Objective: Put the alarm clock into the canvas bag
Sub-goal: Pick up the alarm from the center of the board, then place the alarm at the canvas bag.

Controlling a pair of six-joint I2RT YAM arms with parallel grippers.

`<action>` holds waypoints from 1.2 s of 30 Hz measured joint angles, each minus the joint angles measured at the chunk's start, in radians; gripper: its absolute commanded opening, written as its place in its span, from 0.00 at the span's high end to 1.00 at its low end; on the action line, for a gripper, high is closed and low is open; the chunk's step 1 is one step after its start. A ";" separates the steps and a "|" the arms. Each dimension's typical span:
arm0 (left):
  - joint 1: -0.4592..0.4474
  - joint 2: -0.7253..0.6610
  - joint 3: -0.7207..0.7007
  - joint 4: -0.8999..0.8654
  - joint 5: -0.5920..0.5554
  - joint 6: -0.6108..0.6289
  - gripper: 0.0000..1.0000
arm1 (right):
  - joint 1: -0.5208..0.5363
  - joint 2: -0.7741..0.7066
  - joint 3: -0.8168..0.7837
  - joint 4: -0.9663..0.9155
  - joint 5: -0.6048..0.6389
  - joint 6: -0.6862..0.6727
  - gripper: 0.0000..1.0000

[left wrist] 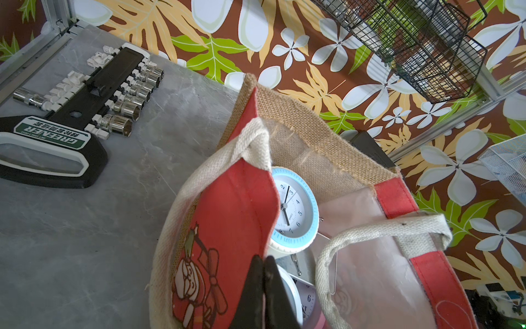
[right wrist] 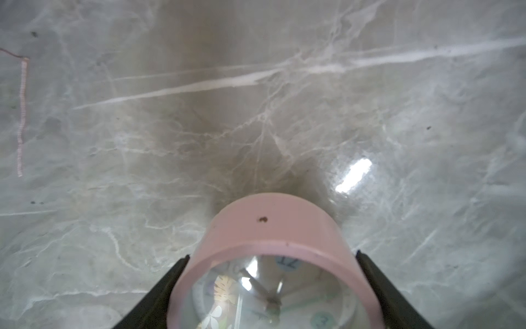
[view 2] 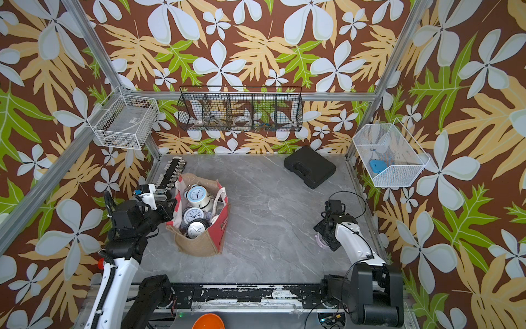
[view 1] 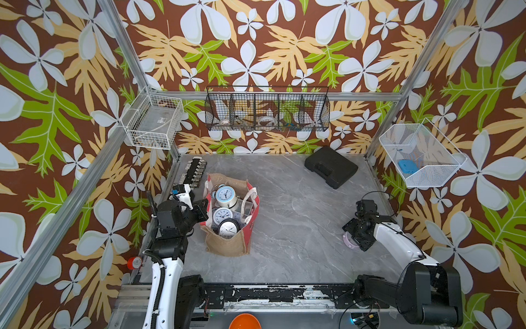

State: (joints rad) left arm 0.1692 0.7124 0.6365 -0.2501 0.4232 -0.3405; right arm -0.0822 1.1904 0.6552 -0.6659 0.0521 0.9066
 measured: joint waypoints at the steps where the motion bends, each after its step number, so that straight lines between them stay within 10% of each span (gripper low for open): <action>1: 0.000 0.000 0.000 0.000 0.000 0.000 1.00 | 0.000 -0.021 0.002 0.000 0.000 -0.010 0.29; 20: 0.000 0.002 0.000 0.000 0.000 0.002 1.00 | 0.032 -0.238 0.222 0.079 -0.238 -0.317 0.38; 36: 0.000 0.008 0.000 0.000 0.003 0.002 1.00 | 0.560 -0.010 0.666 0.100 -0.123 -0.391 0.40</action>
State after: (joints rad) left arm 0.1692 0.7204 0.6365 -0.2497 0.4263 -0.3389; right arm 0.4774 1.1805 1.3216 -0.5663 -0.0708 0.5152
